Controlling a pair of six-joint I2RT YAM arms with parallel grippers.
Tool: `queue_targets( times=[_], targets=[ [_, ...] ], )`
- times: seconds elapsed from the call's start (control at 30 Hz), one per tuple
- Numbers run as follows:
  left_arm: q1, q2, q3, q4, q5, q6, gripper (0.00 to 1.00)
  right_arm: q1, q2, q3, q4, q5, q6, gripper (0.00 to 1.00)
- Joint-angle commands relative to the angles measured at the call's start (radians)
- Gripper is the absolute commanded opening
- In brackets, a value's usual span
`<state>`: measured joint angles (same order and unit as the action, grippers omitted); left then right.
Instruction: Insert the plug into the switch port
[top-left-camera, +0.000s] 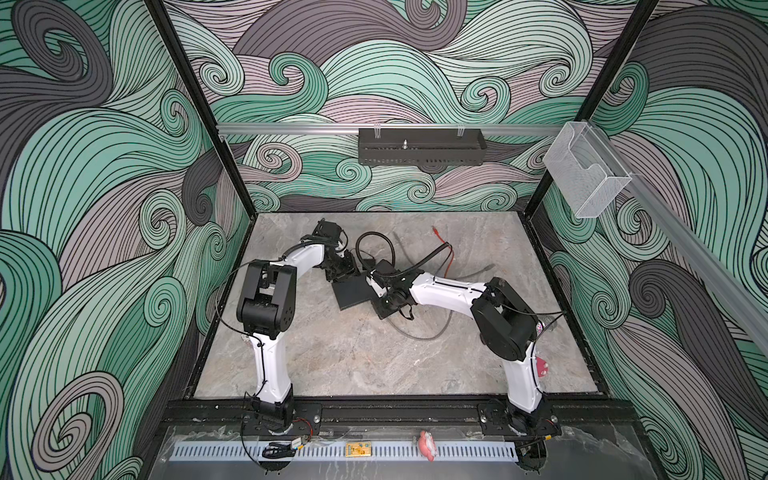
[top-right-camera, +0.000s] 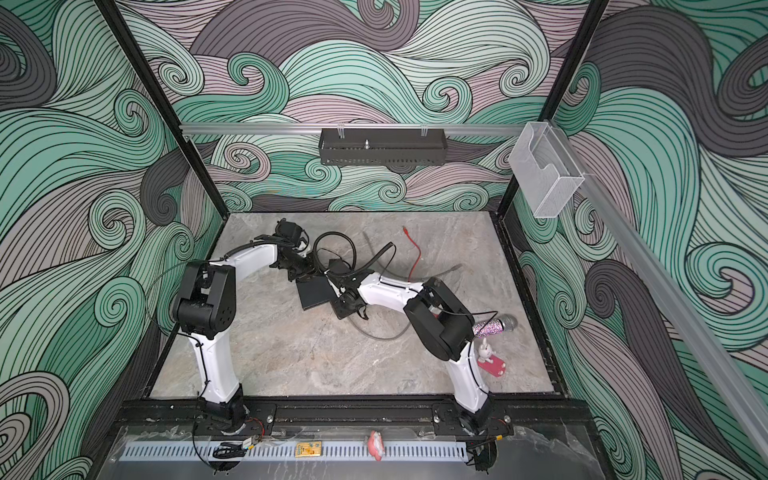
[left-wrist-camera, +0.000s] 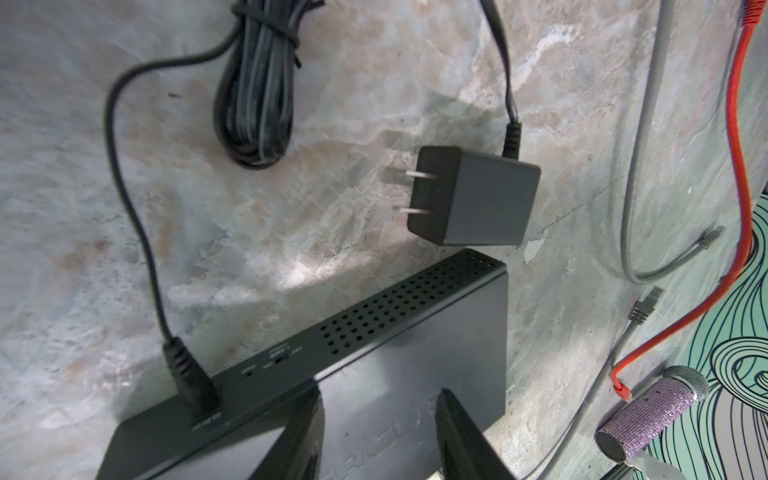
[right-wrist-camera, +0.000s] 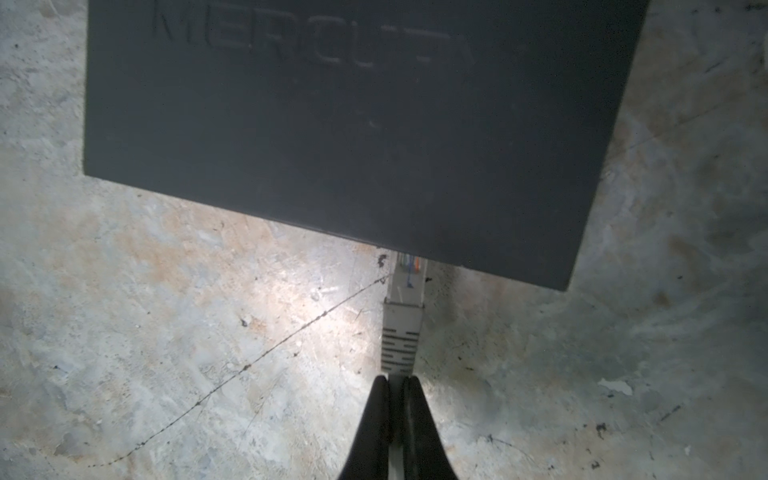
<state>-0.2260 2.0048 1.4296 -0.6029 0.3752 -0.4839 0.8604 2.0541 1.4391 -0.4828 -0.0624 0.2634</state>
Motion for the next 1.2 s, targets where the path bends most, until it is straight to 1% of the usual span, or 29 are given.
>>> queue_targets(
  times=[0.0,0.2,0.5,0.67,0.93,1.03,1.17],
  targets=[
    [-0.011,0.036,-0.050,-0.040,-0.031,-0.013,0.48,0.006,0.002,0.025,0.046,0.015,0.026,0.08],
    [-0.012,0.035,-0.059,-0.031,-0.023,-0.019,0.48,0.006,0.004,0.041,0.049,0.047,0.041,0.09],
    [-0.015,0.033,-0.063,-0.026,-0.021,-0.021,0.48,0.006,0.025,0.041,0.066,0.009,0.071,0.09],
    [-0.015,0.035,-0.062,-0.024,-0.018,-0.021,0.48,0.003,0.029,0.047,0.074,0.040,0.059,0.08],
    [-0.026,0.040,-0.083,-0.012,-0.036,-0.023,0.48,-0.009,0.037,0.086,0.065,0.038,0.041,0.09],
    [-0.042,0.050,-0.089,-0.024,-0.062,-0.015,0.48,-0.013,0.032,0.081,0.064,0.043,0.038,0.08],
    [-0.049,0.056,-0.088,-0.026,-0.064,-0.014,0.48,-0.024,0.037,0.073,0.070,0.042,0.040,0.08]
  ],
)
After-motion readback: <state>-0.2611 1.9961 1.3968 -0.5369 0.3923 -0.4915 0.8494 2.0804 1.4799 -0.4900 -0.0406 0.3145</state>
